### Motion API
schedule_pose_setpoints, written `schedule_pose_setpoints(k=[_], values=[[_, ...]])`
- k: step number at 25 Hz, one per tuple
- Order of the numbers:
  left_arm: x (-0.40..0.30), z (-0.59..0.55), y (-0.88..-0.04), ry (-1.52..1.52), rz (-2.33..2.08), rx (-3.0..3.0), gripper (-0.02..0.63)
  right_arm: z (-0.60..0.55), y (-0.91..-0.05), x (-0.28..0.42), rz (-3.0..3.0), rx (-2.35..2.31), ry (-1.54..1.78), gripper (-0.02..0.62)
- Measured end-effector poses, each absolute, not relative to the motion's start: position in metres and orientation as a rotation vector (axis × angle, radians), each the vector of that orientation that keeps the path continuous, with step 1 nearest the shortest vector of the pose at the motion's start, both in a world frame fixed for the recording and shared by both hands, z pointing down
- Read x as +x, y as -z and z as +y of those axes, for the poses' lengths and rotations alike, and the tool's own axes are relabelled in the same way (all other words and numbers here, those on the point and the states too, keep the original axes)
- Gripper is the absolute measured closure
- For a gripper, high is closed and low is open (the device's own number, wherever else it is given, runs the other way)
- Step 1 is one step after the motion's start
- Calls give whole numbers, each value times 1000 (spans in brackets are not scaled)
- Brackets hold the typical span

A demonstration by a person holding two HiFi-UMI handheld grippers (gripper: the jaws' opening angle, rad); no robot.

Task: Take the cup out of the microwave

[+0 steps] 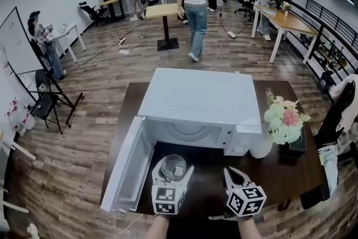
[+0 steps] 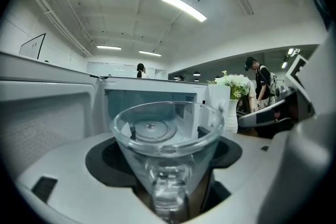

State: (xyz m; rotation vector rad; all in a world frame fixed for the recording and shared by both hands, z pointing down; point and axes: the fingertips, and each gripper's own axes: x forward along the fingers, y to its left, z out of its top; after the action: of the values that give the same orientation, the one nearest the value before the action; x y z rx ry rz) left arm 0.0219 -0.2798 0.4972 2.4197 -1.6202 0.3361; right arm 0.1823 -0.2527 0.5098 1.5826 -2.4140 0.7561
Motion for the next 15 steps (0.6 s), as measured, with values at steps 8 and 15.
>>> schedule_pose_setpoints(k=[8,15], values=[[14,-248,-487,-311,-1624,2400,216,-257,-498,191,-2455,1606,-726,601],[3,-230,-454,-268,-1662,2435,216,-263,-474,201,-2519,1637,-632,601]])
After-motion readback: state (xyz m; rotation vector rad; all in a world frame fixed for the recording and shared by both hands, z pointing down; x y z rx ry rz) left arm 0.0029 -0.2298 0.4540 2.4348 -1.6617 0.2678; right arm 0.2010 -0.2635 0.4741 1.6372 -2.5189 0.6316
